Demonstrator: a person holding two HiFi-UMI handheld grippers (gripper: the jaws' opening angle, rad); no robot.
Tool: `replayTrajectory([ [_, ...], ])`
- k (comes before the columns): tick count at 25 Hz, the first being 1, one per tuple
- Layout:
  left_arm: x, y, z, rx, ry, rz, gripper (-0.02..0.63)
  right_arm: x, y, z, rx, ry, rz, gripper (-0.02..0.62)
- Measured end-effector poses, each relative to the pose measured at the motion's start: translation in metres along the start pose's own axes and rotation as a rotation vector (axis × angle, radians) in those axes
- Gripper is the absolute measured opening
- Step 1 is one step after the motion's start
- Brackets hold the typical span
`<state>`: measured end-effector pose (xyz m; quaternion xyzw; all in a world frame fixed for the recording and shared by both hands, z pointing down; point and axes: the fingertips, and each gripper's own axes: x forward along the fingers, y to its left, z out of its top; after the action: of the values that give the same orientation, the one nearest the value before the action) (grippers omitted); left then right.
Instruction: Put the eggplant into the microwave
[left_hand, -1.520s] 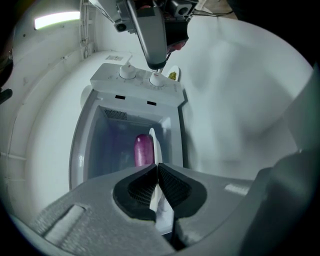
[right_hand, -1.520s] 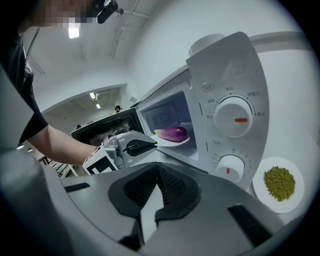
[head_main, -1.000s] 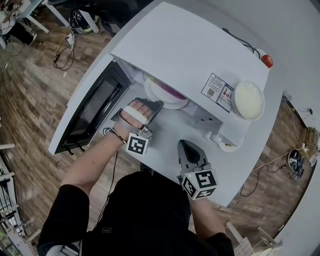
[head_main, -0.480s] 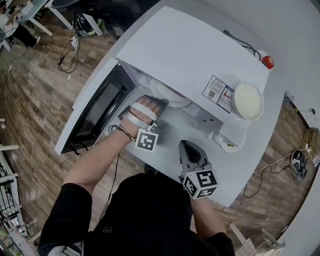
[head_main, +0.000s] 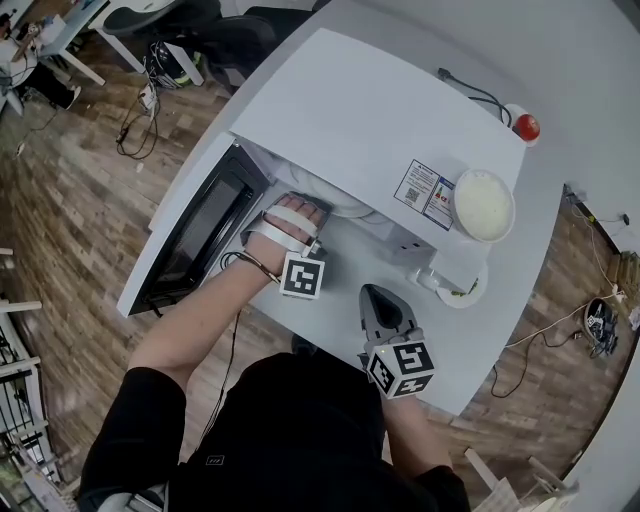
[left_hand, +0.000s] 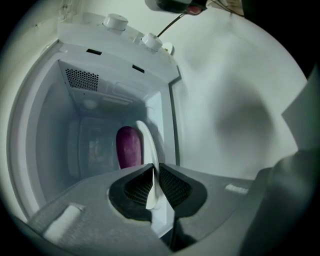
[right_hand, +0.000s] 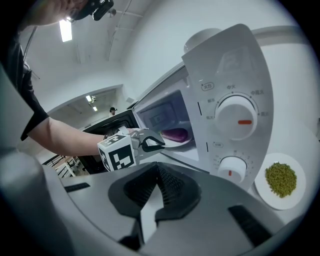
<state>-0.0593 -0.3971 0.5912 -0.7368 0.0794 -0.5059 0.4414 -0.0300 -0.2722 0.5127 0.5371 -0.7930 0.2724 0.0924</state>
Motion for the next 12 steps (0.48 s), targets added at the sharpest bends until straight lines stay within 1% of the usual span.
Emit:
replayTrajectory([
  [1, 0.000, -0.002, 0.001, -0.011, -0.008, -0.008, 0.025, -0.001, 0.000, 0.001, 0.003, -0.002, -0.002, 0.015],
  [2, -0.002, 0.001, -0.001, 0.009, 0.003, 0.011, 0.037, -0.002, -0.001, 0.001, 0.005, -0.002, -0.004, 0.015],
  [3, -0.004, 0.011, -0.006, 0.065, 0.035, 0.061, 0.063, -0.002, -0.001, 0.000, 0.007, -0.001, -0.005, 0.015],
  [4, -0.008, 0.024, -0.013, 0.138, 0.080, 0.129, 0.083, -0.003, -0.001, -0.001, 0.008, 0.001, -0.006, 0.015],
  [5, -0.012, 0.033, -0.019, 0.192, 0.115, 0.180, 0.094, -0.003, -0.001, -0.002, 0.008, 0.004, -0.007, 0.015],
  [6, -0.015, 0.037, -0.022, 0.211, 0.127, 0.203, 0.097, -0.004, -0.001, -0.003, 0.009, 0.007, -0.008, 0.015],
  [9, -0.023, 0.034, -0.024, 0.177, 0.106, 0.206, 0.097, -0.005, -0.001, -0.004, 0.013, 0.010, -0.012, 0.015],
  [11, -0.027, 0.032, -0.024, 0.170, 0.095, 0.209, 0.094, -0.006, -0.003, -0.005, 0.020, 0.011, -0.017, 0.015],
  [12, -0.029, 0.032, -0.025, 0.176, 0.096, 0.214, 0.074, -0.007, -0.004, -0.005, 0.024, 0.010, -0.020, 0.015],
])
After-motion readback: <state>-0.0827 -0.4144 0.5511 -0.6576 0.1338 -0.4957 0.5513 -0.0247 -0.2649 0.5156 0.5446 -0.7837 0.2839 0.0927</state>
